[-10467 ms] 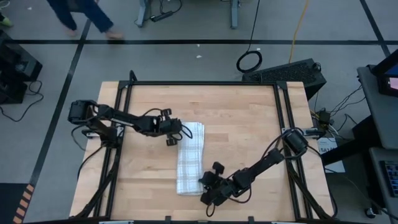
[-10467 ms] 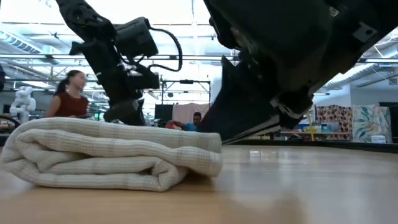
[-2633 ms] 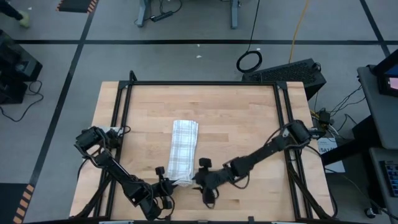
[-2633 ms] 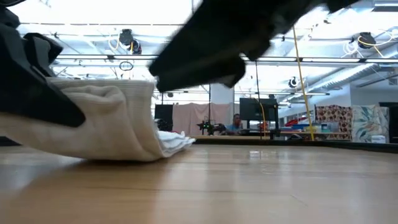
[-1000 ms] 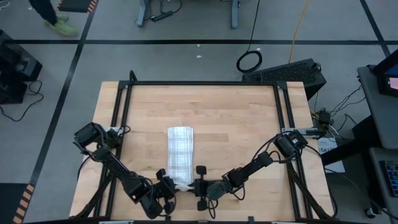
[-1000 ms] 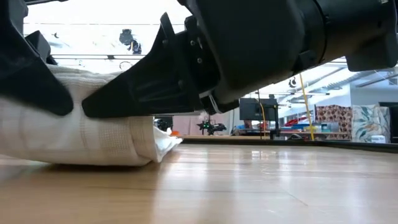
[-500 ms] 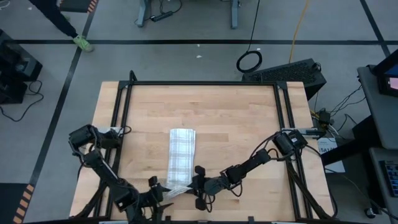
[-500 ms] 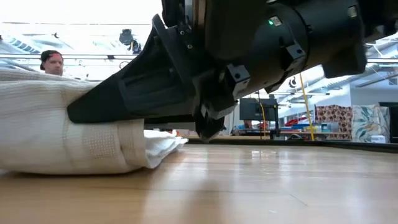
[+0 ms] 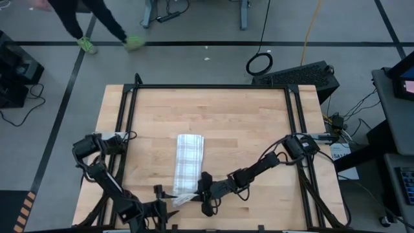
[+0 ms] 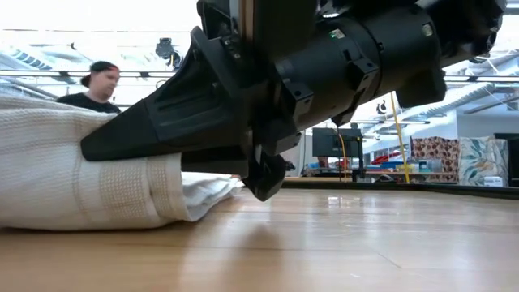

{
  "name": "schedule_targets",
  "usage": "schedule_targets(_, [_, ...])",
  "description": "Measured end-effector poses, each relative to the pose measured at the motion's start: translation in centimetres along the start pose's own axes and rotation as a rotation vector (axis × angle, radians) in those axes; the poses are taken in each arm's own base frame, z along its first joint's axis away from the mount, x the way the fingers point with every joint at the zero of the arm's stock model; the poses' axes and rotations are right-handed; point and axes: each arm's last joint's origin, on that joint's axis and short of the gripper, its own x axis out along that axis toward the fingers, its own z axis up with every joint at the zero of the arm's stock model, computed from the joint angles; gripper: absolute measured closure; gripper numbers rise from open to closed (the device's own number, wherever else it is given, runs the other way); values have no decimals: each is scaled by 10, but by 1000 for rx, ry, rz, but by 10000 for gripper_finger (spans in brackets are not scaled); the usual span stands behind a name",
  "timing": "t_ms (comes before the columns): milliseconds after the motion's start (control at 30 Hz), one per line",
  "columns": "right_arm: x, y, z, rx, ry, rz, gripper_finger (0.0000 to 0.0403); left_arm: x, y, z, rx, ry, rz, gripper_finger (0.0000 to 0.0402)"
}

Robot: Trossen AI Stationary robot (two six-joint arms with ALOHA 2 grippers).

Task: Roll towel
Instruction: Roll the brown checkered towel

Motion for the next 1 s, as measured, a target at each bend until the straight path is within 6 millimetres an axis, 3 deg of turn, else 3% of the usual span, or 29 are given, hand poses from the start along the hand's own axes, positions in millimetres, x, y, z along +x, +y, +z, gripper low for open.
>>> schedule_targets(200, [1, -6, 4, 59, 11, 14, 388, 9, 2, -3, 5, 0, 32, 128])
schedule_targets(300, [1, -7, 5, 81, 12, 15, 388, 13, 5, -1, -28, -4, 51, 149])
schedule_targets(400, [2, -8, 6, 109, 24, 30, 388, 17, 7, 1, -35, 9, 55, 207])
schedule_targets(567, [2, -8, 5, 115, 37, 42, 387, 17, 7, 2, -19, 12, 51, 363])
schedule_targets(600, [2, -7, 5, 115, 39, 42, 387, 16, 7, 3, -39, 14, 44, 377])
schedule_targets(833, [-3, 7, 3, 121, 36, 81, 378, 9, 17, 32, -300, 129, -91, 373])
schedule_targets(1000, [-12, 23, 10, 60, 8, 75, 342, 7, 28, 45, -322, 170, -107, 380])
